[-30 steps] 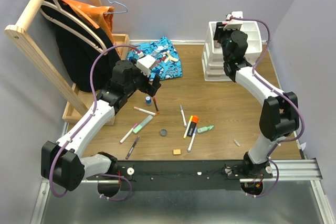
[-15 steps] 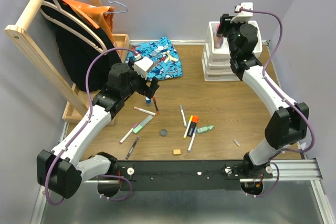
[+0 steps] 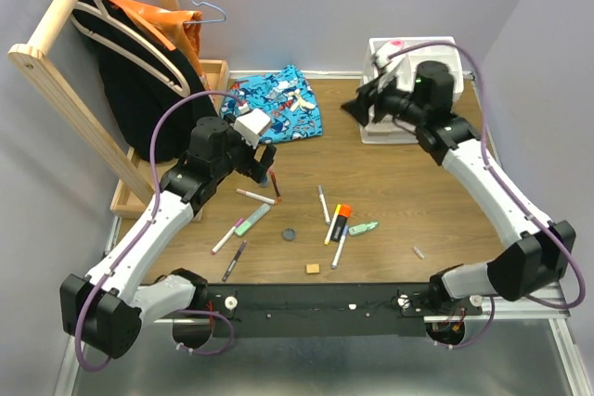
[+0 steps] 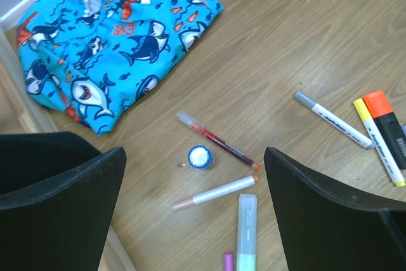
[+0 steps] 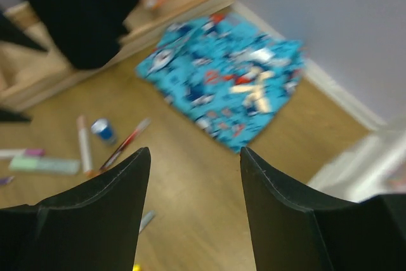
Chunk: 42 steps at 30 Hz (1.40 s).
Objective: Sort the stationery into containers
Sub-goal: Place the stationery in the storage box, then pick up the stationery from the center of the board.
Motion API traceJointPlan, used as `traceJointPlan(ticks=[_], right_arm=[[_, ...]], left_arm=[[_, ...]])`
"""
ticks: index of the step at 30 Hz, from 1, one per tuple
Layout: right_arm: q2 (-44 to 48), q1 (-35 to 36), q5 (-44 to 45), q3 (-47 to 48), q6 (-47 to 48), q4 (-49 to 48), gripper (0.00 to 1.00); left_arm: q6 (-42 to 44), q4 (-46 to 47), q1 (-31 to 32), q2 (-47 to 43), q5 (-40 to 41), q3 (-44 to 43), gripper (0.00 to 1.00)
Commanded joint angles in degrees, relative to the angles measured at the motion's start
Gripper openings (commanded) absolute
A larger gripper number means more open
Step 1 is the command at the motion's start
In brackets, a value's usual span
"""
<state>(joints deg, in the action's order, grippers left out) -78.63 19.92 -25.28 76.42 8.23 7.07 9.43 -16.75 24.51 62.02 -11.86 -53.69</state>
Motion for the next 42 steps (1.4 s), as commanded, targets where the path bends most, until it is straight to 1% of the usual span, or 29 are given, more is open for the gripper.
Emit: traceJointPlan(ticks=[1, 4, 5, 7, 8, 9, 12, 13, 17, 20, 23, 27, 32, 37, 42], right_arm=[[-4.9, 5.2, -14.7, -1.4, 7.8, 11.7, 0.66], [-10.1, 8.7, -16.1, 2.1, 13.3, 15.2, 0.66], [-12.0, 9.6, -16.4, 4.8, 16.6, 16.2, 0.66], [-17.0, 11.9, -17.2, 8.0, 19.4, 19.1, 0.66], [-18.6, 12.7, -17.3, 11.3, 21.0, 19.7, 0.66], [-22.1, 14.1, -17.9, 12.8, 21.9, 21.2, 0.66], [-26.9, 17.4, -17.6, 18.2, 25.8, 24.1, 0.66], [-29.5, 18.2, -17.4, 19.4, 26.4, 24.5, 0.66], [-34.0, 21.2, -15.9, 22.4, 29.8, 25.4, 0.66], [-35.6, 23.1, -13.3, 23.0, 30.9, 24.9, 0.67], [-38.1, 24.1, -11.2, 23.8, 29.8, 23.3, 0.7], [-42.1, 24.8, -9.4, 27.9, 26.8, 23.0, 0.7], [-45.8, 25.6, -6.2, 30.9, 26.2, 22.4, 0.7], [-50.2, 25.7, -6.4, 37.6, 27.2, 27.6, 0.7], [-52.0, 25.8, -7.2, 38.5, 27.1, 27.8, 0.7]], left_arm=[[0.1, -2.8, 0.4, -6.0, 5.5, -1.2, 0.99], [0.9, -4.2, -0.1, -11.0, 8.2, -1.2, 0.99], [0.7, -4.7, -0.5, -13.7, 8.7, -0.9, 0.98], [-0.7, -4.5, -2.1, -17.0, 10.4, 0.0, 0.98], [-1.8, -5.0, -2.6, -19.8, 11.2, 0.3, 0.97], [-2.0, -5.4, -3.2, -20.9, 9.9, 0.3, 0.96], [-2.9, -7.7, -7.4, -22.9, 5.0, -0.3, 0.95], [-3.5, -7.7, -9.6, -23.3, 4.5, -0.2, 0.95], [-3.6, -7.7, -12.4, -25.3, 2.3, 0.9, 0.95], [-3.6, -8.6, -13.1, -26.2, 1.6, 1.1, 0.95], [-3.5, -9.1, -13.2, -26.9, 1.6, 1.1, 0.96], [-3.3, -9.5, -13.2, -27.7, 1.6, 1.4, 0.97], [-3.5, -8.8, -13.3, -28.0, 1.7, 2.2, 0.98], [-4.1, -7.9, -13.4, -28.1, 1.4, 3.3, 0.98], [-4.2, -7.4, -13.6, -27.7, 1.7, 3.9, 0.99]])
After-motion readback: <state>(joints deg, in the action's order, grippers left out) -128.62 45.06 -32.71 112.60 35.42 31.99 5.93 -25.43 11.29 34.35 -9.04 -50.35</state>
